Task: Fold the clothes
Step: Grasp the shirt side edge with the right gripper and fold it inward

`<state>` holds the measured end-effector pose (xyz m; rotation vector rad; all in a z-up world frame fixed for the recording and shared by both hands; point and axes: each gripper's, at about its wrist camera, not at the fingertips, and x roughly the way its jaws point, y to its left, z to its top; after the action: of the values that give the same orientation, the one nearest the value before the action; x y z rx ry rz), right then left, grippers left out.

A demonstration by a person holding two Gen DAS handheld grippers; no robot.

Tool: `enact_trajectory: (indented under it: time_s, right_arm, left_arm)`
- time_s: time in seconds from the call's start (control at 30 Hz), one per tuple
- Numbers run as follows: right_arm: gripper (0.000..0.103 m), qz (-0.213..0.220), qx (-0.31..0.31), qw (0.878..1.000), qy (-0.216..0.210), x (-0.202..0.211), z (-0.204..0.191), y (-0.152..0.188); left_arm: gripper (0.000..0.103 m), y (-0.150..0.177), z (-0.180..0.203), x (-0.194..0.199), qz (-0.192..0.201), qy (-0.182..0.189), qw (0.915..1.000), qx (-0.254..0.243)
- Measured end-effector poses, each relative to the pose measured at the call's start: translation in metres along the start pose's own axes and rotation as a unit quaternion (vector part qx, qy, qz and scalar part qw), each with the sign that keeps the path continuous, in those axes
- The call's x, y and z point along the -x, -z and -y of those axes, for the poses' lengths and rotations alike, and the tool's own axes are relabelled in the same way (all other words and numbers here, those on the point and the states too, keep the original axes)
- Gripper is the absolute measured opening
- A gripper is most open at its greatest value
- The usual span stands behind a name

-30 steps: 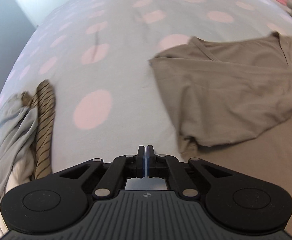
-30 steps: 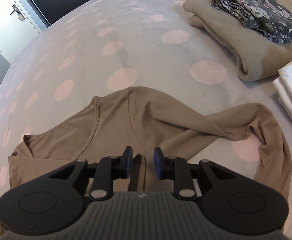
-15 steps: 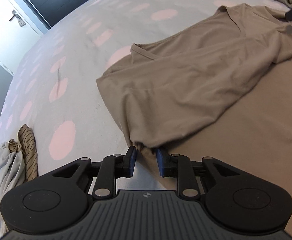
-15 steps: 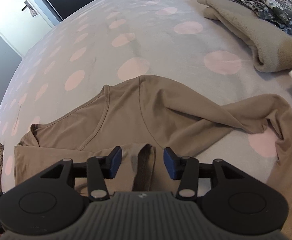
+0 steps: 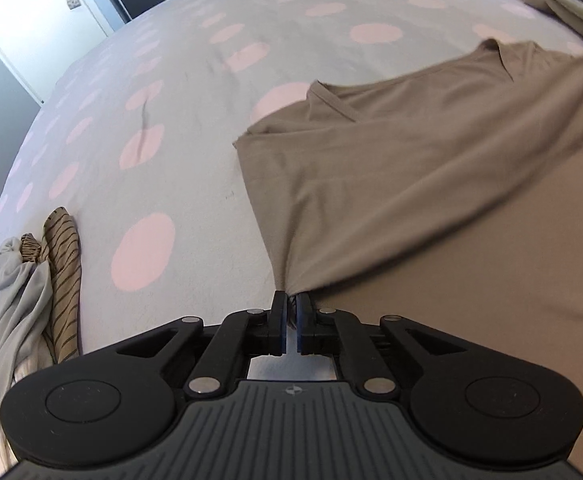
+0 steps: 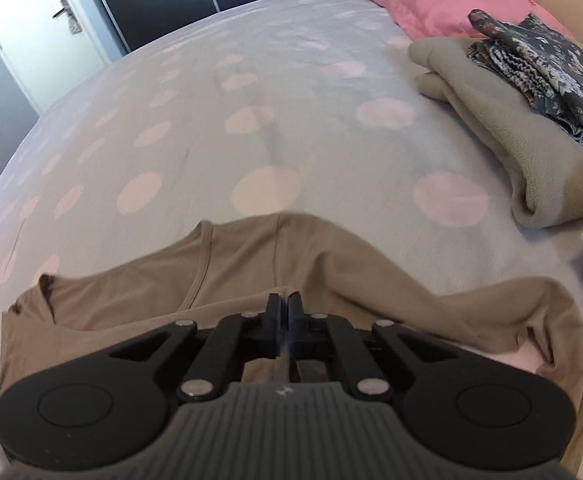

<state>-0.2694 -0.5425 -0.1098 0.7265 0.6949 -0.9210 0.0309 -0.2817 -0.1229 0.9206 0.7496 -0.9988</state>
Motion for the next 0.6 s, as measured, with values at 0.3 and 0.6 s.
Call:
enact_trajectory:
  time_s: [0.3,0.6]
  right_arm:
    - [0.028,-0.013,-0.029,0.999,0.016,-0.009,0.015,-0.002]
    - [0.028,-0.062,-0.024,0.998,-0.018,0.003,0.016,0.021]
  left_arm:
    - [0.01,-0.002,-0.006,0.007,-0.001,0.049,0.9988,-0.001]
    - [0.023,-0.03,-0.041,0.024,0.042,0.081,0.9935,0.068]
